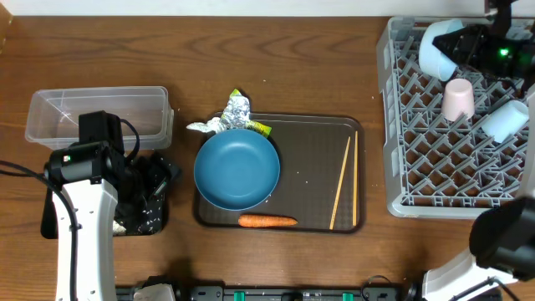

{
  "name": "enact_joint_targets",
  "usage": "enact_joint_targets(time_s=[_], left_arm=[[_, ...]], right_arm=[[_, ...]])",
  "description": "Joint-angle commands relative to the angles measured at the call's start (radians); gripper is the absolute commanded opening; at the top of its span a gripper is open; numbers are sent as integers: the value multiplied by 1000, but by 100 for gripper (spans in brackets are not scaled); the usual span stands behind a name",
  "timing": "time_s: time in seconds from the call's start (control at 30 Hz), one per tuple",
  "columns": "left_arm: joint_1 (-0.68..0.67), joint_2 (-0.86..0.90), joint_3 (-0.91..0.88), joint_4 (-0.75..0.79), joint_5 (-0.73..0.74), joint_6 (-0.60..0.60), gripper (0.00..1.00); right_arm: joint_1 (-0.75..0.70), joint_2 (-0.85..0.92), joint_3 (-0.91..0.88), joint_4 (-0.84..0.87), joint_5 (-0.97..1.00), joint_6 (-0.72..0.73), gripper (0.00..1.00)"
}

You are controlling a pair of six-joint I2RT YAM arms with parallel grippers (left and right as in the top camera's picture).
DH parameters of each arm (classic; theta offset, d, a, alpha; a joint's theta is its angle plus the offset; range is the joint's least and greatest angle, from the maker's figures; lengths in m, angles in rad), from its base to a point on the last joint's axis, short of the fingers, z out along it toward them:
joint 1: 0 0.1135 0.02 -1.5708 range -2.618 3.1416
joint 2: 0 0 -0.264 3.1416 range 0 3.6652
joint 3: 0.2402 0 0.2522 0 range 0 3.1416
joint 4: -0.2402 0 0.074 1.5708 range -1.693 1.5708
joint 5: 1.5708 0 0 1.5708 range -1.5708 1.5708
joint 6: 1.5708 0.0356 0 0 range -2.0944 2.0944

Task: Sort waste into correct bins and load items into the dishwasher rack
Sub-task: 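Lift the teal bowl and carry it over the dish rack, then lower the teal bowl into the rack's back-left corner and release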

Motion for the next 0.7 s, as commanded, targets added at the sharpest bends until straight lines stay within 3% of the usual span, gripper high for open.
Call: enact_joint_targets(time_s=[0.0,0.33,0.67], left_arm=[[5,-1,11,-3,-10,6,100],[5,-1,11,-3,-10,6,100],[5,-1,11,-3,-10,6,100]], right_arm=[[1,65,-3,43,-130,-18,1],[8,232,-3,462,-158,220,1],[21,313,-3,565,-163,244,1]])
